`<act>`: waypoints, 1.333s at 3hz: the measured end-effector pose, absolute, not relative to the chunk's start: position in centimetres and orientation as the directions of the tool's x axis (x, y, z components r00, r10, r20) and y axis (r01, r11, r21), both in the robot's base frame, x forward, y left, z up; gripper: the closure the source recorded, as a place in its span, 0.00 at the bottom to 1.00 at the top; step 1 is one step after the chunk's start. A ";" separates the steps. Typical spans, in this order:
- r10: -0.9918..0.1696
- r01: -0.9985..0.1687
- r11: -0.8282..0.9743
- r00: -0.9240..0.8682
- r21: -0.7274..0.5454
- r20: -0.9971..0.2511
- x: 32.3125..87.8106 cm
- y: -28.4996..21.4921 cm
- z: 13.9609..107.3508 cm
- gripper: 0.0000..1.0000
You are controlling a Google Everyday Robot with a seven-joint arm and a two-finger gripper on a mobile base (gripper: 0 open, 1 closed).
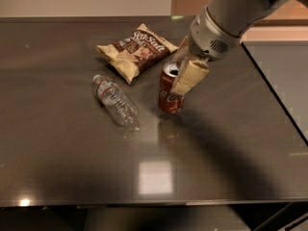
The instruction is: Move coke can near water bottle
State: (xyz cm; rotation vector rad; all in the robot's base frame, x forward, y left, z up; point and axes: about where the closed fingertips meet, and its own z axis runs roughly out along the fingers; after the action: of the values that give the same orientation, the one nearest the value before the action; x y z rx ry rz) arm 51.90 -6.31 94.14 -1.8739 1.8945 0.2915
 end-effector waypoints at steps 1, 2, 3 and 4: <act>-0.884 -0.987 0.020 0.058 -0.162 -0.464 52.9 -4.8 93.7 1.00; -0.878 -0.988 -0.013 0.085 -0.154 -0.470 53.8 -3.2 93.1 1.00; -0.873 -0.989 -0.039 0.105 -0.145 -0.477 54.3 -1.9 92.6 1.00; -0.869 -0.988 -0.058 0.121 -0.144 -0.479 54.5 -0.9 92.2 0.82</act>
Offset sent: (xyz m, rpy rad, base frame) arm 0.0313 0.0476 -0.0167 0.0211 0.0224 0.1045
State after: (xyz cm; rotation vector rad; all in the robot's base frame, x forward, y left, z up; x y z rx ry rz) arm 54.51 -0.88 92.21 -1.9757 1.7945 0.3691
